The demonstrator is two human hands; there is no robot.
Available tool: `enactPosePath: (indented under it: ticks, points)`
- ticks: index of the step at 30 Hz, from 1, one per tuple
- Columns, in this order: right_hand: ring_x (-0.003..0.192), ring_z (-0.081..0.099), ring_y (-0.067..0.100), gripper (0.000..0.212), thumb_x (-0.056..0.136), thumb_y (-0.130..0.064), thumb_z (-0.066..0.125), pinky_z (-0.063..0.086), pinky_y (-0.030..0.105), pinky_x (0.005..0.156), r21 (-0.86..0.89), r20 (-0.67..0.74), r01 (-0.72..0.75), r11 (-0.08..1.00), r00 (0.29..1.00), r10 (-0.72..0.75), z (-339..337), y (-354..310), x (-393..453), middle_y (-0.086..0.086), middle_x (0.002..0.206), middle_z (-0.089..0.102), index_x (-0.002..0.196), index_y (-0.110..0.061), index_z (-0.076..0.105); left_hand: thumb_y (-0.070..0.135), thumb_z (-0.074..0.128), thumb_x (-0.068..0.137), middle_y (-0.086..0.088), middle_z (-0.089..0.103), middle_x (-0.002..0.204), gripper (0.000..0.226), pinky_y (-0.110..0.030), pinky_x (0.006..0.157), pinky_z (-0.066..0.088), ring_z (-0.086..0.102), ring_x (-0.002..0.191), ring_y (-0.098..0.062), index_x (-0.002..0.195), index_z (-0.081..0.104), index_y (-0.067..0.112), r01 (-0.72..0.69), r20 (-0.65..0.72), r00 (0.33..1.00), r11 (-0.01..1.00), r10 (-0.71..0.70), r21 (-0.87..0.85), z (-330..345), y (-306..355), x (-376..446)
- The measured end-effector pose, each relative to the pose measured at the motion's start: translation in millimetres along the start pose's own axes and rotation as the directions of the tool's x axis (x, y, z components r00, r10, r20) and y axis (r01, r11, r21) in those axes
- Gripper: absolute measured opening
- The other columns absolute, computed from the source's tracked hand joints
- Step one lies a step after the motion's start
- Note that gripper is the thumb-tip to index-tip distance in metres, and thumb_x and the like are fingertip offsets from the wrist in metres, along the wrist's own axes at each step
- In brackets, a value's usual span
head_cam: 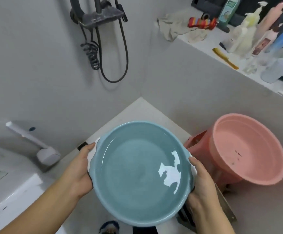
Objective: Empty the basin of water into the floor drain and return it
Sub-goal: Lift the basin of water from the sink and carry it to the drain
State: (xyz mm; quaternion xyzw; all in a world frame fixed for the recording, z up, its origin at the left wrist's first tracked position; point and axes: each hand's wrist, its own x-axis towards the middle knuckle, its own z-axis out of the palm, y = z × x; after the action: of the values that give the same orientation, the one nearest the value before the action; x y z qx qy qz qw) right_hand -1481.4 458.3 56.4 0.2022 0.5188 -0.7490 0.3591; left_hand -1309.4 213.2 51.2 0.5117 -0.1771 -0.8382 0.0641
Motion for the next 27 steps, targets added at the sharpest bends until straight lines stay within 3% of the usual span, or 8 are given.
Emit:
enactPosePath:
  ticks: [2,5,9,11,12,16,19,27]
  points:
    - [0.118,0.061,0.043,0.040,0.086,-0.026,0.061,0.042,0.060,0.105,-0.048,0.046,-0.021,0.999,0.999,0.023,18.2,-12.0,39.3,0.020,0.127,0.066,0.124,-0.014,0.068,0.043,0.061,0.091,-0.011,0.072,0.121,0.045,-0.045,0.085,0.053,0.068,0.105,-0.031,0.125,0.069,0.013,-0.024,-0.037,0.999,0.998,0.022,-0.053,7.9,9.8,14.2]
    - [0.098,0.068,0.036,0.043,0.085,-0.025,0.064,0.047,0.055,0.099,-0.148,0.042,-0.091,0.985,0.994,0.098,55.4,-24.1,91.0,0.018,0.114,0.071,0.124,-0.009,0.066,0.044,0.063,0.090,-0.012,0.070,0.123,0.052,-0.045,0.079,0.056,0.069,0.105,-0.032,0.132,0.064,0.014,-0.050,-0.096,0.995,0.993,0.039,-0.111,6.5,21.9,43.7]
    - [0.106,0.068,0.038,0.053,0.076,-0.028,0.070,0.051,0.052,0.095,-0.266,0.058,-0.161,0.951,0.982,0.182,104.2,-26.3,146.5,0.018,0.122,0.068,0.124,-0.007,0.066,0.052,0.082,0.069,-0.010,0.061,0.138,0.099,-0.048,0.072,0.058,0.071,0.103,-0.034,0.150,0.040,0.014,-0.069,-0.199,0.980,0.976,0.028,-0.205,-8.0,40.8,86.7]
    - [0.094,0.071,0.034,0.034,0.081,-0.025,0.069,0.052,0.050,0.094,-0.310,0.069,-0.135,0.941,0.984,0.164,123.9,-23.7,168.3,0.015,0.112,0.073,0.111,-0.010,0.072,0.050,0.089,0.057,-0.009,0.060,0.139,0.110,-0.050,0.077,0.058,0.071,0.105,-0.033,0.151,0.040,0.016,-0.095,-0.196,0.980,0.956,0.040,-0.277,-14.7,52.5,104.2]
    - [0.087,0.072,0.031,0.024,0.084,-0.024,0.068,0.053,0.049,0.092,-0.330,0.067,-0.124,0.936,0.986,0.154,133.9,-18.7,179.8,0.013,0.106,0.074,0.104,-0.013,0.075,0.047,0.090,0.055,-0.008,0.061,0.138,0.108,-0.051,0.081,0.058,0.070,0.107,-0.032,0.148,0.045,0.015,-0.104,-0.194,0.980,0.944,0.044,-0.312,-15.3,59.1,111.5]
    - [0.083,0.073,0.026,0.013,0.089,-0.024,0.066,0.055,0.048,0.090,-0.408,0.117,-0.111,0.906,0.978,0.172,175.8,14.8,228.9,0.006,0.101,0.076,0.092,-0.021,0.078,0.047,0.070,0.082,-0.013,0.073,0.117,0.052,-0.047,0.090,0.053,0.069,0.108,-0.032,0.122,0.071,0.014,-0.176,-0.181,0.977,0.918,0.117,-0.356,-31.0,79.1,143.8]
    - [0.081,0.074,0.023,0.015,0.093,-0.022,0.062,0.057,0.041,0.081,-0.508,0.182,-0.077,0.858,0.964,0.194,198.3,52.1,278.3,0.005,0.100,0.077,0.100,-0.020,0.075,0.052,0.066,0.083,-0.013,0.074,0.115,0.050,-0.048,0.093,0.052,0.069,0.105,-0.032,0.116,0.075,0.016,-0.229,-0.256,0.957,0.894,0.135,-0.385,-61.6,80.1,185.5]
    - [0.097,0.071,0.032,0.024,0.097,-0.021,0.059,0.051,0.052,0.094,-0.661,0.266,-0.106,0.743,0.893,0.364,222.8,157.5,395.9,0.011,0.114,0.074,0.119,-0.019,0.069,0.057,0.063,0.086,-0.012,0.073,0.119,0.048,-0.049,0.092,0.052,0.070,0.106,-0.032,0.111,0.078,0.019,-0.309,-0.393,0.911,0.838,0.125,-0.450,-150.6,52.8,299.0]
